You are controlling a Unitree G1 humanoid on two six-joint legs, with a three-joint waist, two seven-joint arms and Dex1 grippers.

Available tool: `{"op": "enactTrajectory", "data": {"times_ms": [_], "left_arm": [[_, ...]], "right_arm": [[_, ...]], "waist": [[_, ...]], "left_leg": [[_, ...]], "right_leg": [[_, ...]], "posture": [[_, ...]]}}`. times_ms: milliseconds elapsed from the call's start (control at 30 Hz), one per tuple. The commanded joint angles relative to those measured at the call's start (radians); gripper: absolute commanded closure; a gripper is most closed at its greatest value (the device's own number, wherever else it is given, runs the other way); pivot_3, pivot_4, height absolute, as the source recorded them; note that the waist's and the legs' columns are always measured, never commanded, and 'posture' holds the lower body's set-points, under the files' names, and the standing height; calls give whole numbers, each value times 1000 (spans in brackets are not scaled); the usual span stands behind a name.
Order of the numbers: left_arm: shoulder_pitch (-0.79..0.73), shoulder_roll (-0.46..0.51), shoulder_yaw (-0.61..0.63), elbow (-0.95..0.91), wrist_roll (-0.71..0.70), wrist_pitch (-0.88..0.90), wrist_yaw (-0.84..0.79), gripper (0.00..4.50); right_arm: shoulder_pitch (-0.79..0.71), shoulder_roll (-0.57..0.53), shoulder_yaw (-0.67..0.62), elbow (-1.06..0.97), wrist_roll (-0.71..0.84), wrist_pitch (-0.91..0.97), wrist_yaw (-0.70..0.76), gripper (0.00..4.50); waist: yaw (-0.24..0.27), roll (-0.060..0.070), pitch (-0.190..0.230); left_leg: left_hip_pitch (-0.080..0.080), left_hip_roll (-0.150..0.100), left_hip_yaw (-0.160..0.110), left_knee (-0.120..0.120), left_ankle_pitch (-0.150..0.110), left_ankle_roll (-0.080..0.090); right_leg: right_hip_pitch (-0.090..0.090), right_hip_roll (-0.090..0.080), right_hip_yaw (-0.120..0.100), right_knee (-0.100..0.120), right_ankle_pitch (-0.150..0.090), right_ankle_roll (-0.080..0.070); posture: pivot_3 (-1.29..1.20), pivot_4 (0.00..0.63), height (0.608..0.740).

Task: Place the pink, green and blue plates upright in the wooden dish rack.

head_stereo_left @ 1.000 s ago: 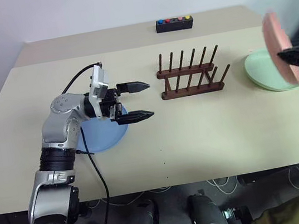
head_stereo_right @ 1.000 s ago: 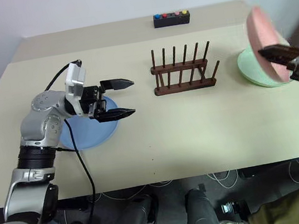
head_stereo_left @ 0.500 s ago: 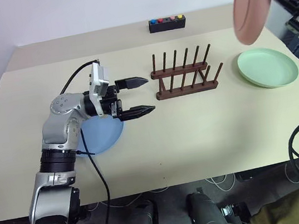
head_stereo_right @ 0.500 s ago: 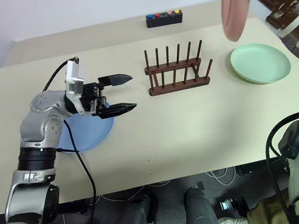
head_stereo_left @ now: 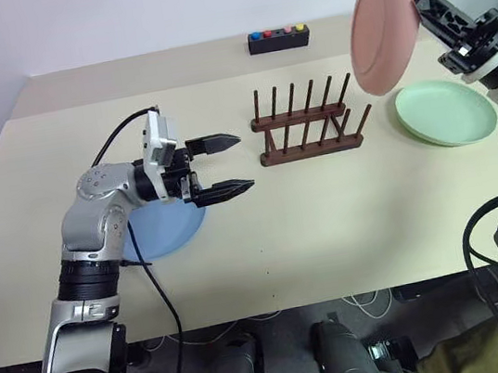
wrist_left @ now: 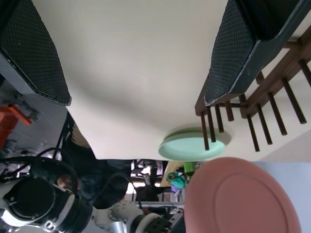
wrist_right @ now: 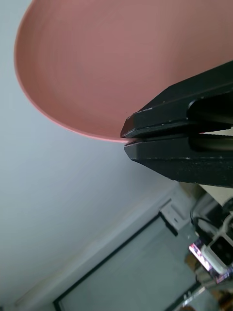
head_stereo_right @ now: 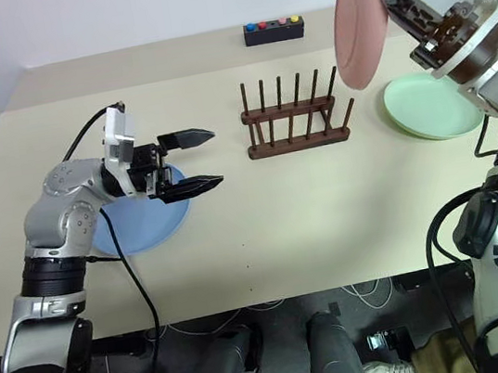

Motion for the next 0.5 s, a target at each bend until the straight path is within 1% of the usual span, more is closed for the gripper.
{"op": "enactTrajectory", "data": {"times_ms": [33, 333, 500], "left_arm": [[-2, 9, 23, -37, -25, 1, 4, 0], [-6, 16, 20, -43, -26, 5, 4, 0], [-4, 21, 21, -55, -32, 14, 10, 0]], "right_arm": [[-42, -22, -6, -1, 9, 17, 36, 4439], [-40, -11, 42, 52, -50, -4, 107, 4439], [-64, -16, 58, 104, -86, -30, 138, 4439]], "waist": [[0, 0, 0], [0, 0, 0], [-1, 0, 0]], "left_leg": [[0, 0, 0, 0, 0, 0], [0, 0, 0, 0, 0, 0], [0, 0, 1, 0, 0, 0]], "right_leg": [[0, 0, 0, 0, 0, 0], [0, 0, 0, 0, 0, 0], [-1, 0, 0, 0, 0, 0]], "posture": [[0, 150, 740], [0, 150, 740], [0, 150, 740]]}}
